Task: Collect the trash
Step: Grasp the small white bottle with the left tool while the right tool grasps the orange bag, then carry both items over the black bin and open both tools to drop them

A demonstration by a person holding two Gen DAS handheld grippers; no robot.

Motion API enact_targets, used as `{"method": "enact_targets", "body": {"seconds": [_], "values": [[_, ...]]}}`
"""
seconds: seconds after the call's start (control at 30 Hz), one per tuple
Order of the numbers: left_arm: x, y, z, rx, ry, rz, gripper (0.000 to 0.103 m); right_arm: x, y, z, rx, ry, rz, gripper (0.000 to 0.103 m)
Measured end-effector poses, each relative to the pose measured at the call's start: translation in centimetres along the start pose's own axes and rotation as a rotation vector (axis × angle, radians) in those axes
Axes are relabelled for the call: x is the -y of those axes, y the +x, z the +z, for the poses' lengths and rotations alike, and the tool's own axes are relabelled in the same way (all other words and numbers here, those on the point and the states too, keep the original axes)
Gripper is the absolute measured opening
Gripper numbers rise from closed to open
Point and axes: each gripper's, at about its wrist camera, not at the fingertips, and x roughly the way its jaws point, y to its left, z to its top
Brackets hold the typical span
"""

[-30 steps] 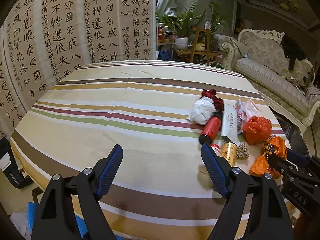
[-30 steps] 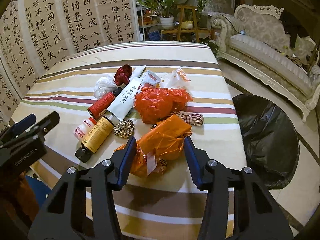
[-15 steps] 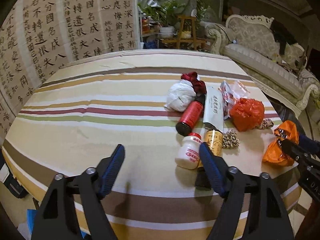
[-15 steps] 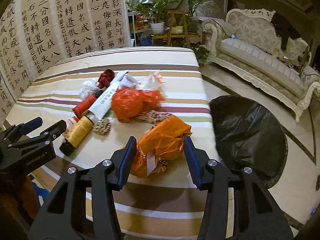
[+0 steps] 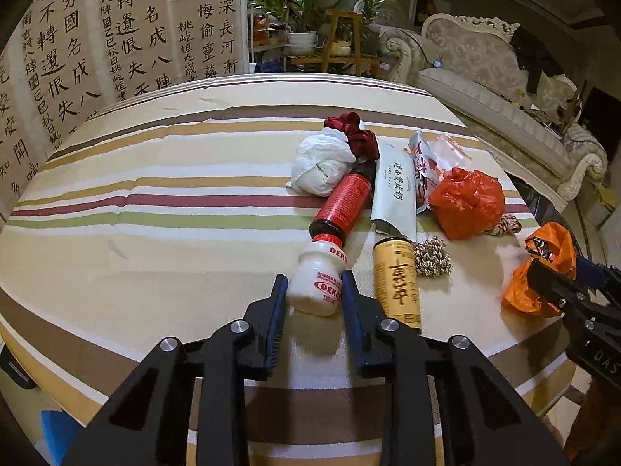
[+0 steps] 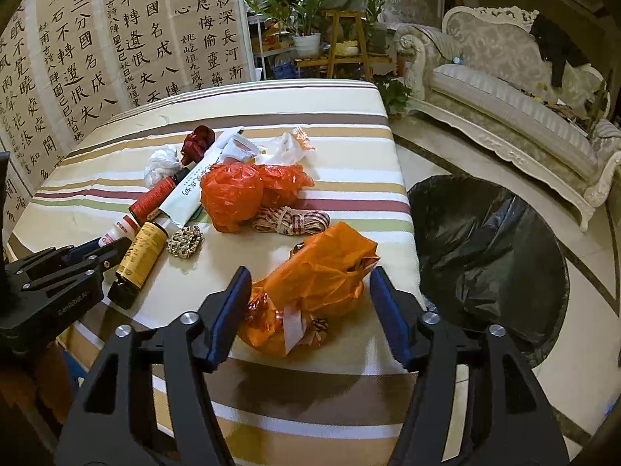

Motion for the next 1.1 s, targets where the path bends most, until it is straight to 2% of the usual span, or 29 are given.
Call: {"method": "enact_targets", "body": {"seconds": [0.2,0.23,0.27,0.3,0.53,0.7,0.87,1.1], "values": [[-0.2,-0.3,0.1,0.016,-0.021,0.016,0.029,0.3,0.5,-0.1,-0.015,0.015,0.013,0.065],[-0.2,-0.4,0.1,0.020,-0.025,0.020,0.029,0.3,0.5,-0.1,-0.015,0.014,0.011,0.063],[-0.3,-0.5,0.2,0.026,-0.028,0.026,0.029,0.3,0.5,-0.1,-0.016,0.014,0.015,0.055],[-0.3,-0.6,0.3,0.032,-0.030,0.032,0.029,0.3,0.6,-0.1,-0.019,0.013,0.018,0.053],[-0.5,-2.3,0.6,0.091,-0.053,0.051,0.029,0.5,0.2,-0.1,-0.009,0.011,0.017,0.049],[0.2,-3.5,1.3,0.125,-0.060,0.036,0.029,1.2,-0.9,0.2,0.026,0.011,-0.005,0.049],[2.5,-4.1,2.4,0.156,-0.032,-0.003,0.029,3.4,-1.9,0.6,0.060,0.030,-0.053,0.049],[8.1,-3.2,3.6,0.162,0.046,-0.079,0.029,8.5,-2.9,1.2,0.097,0.087,-0.137,0.050]]}}
